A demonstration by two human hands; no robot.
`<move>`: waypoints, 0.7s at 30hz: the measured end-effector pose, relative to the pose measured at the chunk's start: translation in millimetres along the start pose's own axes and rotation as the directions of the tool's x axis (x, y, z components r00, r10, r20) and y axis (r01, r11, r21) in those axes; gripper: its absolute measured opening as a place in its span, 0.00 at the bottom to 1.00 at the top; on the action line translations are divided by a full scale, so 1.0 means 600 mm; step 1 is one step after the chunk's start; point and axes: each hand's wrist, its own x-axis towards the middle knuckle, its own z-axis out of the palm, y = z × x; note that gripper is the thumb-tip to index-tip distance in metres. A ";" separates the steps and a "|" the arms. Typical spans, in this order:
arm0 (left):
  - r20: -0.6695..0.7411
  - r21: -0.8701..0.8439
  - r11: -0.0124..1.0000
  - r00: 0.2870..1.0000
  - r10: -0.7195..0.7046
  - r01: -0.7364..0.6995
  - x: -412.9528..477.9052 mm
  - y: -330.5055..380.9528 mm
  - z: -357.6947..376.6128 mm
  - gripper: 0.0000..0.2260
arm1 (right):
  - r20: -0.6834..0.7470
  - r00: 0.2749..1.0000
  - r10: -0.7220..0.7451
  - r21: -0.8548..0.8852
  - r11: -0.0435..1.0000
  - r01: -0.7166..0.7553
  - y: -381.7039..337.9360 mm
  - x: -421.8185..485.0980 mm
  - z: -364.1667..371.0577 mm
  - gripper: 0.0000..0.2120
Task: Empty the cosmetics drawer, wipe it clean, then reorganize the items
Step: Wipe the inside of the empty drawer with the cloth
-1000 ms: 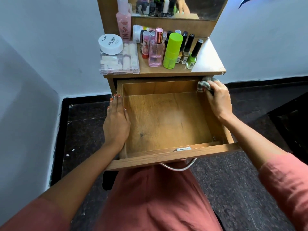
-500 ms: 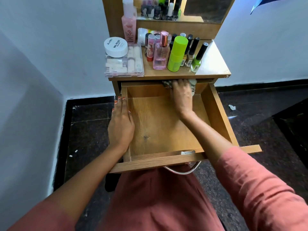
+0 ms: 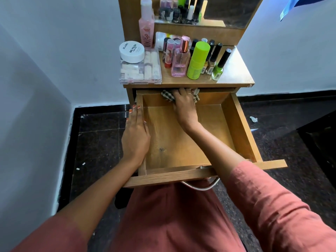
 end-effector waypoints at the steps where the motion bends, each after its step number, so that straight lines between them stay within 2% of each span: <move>1: 0.003 0.000 1.000 1.000 -0.002 0.002 -0.001 -0.001 0.000 0.20 | 0.002 1.000 -0.024 0.003 1.000 0.024 -0.008 -0.001 0.005 0.16; 6: 0.002 0.020 0.999 1.000 0.027 -0.027 0.003 -0.001 0.000 0.21 | 0.076 0.984 -0.160 0.107 0.983 0.152 -0.069 0.008 0.021 0.18; 11: 0.018 0.033 0.999 1.000 0.024 -0.025 0.006 -0.005 -0.003 0.21 | 0.144 0.971 -0.192 0.109 0.978 0.177 -0.088 0.019 0.018 0.21; 15: 0.033 0.025 0.999 0.999 0.041 -0.042 0.007 -0.011 -0.011 0.21 | 0.259 0.929 -0.266 0.132 0.962 0.238 -0.092 0.029 0.003 0.23; 21: 0.011 0.006 0.998 0.998 0.055 -0.055 0.003 -0.025 -0.040 0.19 | 0.340 0.881 -0.329 0.226 0.938 0.262 -0.088 0.017 -0.010 0.28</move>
